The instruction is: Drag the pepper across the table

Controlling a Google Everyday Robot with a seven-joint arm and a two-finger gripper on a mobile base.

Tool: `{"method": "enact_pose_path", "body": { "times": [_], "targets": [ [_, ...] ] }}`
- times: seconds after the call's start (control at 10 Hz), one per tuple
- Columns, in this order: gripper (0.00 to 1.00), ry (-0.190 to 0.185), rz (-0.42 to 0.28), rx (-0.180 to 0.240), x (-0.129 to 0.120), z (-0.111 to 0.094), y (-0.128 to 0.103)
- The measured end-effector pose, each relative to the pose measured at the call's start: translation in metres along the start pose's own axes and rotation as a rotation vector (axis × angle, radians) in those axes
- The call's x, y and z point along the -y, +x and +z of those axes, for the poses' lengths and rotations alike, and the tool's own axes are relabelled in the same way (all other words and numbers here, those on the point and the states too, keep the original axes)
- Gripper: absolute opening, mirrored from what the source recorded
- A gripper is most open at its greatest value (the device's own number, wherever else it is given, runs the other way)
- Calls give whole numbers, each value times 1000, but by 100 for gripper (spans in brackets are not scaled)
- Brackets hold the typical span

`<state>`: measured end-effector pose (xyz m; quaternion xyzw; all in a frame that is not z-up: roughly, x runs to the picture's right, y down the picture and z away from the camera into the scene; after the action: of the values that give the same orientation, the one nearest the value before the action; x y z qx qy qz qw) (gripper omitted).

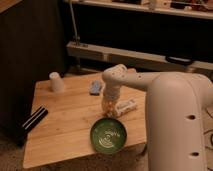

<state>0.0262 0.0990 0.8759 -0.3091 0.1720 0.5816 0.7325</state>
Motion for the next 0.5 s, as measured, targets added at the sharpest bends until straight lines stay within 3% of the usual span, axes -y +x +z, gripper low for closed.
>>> {"method": "enact_pose_path", "body": {
  "times": [0.5],
  "targets": [
    [0, 7, 25, -15, 15, 2, 7]
  ]
}}
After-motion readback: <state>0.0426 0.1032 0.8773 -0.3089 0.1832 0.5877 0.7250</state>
